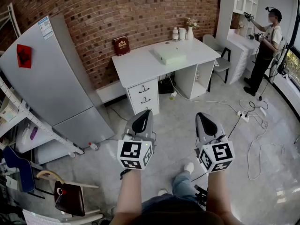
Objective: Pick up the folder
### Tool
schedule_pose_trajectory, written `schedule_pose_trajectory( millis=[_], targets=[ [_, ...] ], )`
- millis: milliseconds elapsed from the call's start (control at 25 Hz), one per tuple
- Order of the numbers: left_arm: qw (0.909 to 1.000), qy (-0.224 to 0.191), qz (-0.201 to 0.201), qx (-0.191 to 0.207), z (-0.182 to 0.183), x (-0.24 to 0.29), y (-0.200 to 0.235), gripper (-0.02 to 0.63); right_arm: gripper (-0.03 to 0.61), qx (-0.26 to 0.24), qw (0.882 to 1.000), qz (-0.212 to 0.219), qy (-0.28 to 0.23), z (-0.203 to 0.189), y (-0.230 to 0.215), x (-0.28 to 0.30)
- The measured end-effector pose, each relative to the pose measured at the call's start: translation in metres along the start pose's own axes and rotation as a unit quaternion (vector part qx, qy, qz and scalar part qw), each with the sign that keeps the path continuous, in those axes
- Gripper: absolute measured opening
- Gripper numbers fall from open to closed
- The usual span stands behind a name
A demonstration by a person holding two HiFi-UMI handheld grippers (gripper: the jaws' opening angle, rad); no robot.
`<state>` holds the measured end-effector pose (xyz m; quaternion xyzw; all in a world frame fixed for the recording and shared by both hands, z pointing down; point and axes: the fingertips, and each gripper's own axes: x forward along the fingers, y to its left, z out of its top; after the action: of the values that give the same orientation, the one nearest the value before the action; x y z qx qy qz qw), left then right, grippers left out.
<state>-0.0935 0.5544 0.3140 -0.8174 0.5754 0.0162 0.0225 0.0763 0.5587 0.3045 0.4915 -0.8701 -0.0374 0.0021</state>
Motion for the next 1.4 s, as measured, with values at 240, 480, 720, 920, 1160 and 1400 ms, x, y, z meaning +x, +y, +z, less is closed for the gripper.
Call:
schedule_pose_trajectory(
  millis=[240,480,720,920,1160,1400],
  targets=[
    [1.0000,-0.001,0.002,0.001,-0.002,0.021,0.006,-0.003,-0.001,0.000,1.000,0.000,-0.002,-0.003,-0.013,0.019],
    [1.0000,0.003,0.006,0.003,-0.007,0.065,0.018,-0.003,0.000,-0.011,1.000,0.016,0.002,-0.011,-0.035,0.058],
    [0.9999,0.008,0.011,-0.001,-0.007,0.129,0.025,-0.003,0.000,-0.019,0.999,0.028,0.007,-0.011,-0.075,0.109],
    [0.9997,0.008,0.023,-0.003,-0.005,0.190,0.026,-0.003,0.000,-0.020,0.999,0.039,0.008,-0.010,-0.123,0.151],
    [0.9986,0.008,0.052,-0.008,-0.009,0.255,0.022,-0.003,0.000,-0.025,0.997,0.067,0.010,-0.011,-0.180,0.192],
    [0.9975,0.018,0.065,-0.020,-0.022,0.298,0.019,-0.003,0.000,-0.014,0.996,0.085,0.016,-0.024,-0.218,0.223]
  ],
)
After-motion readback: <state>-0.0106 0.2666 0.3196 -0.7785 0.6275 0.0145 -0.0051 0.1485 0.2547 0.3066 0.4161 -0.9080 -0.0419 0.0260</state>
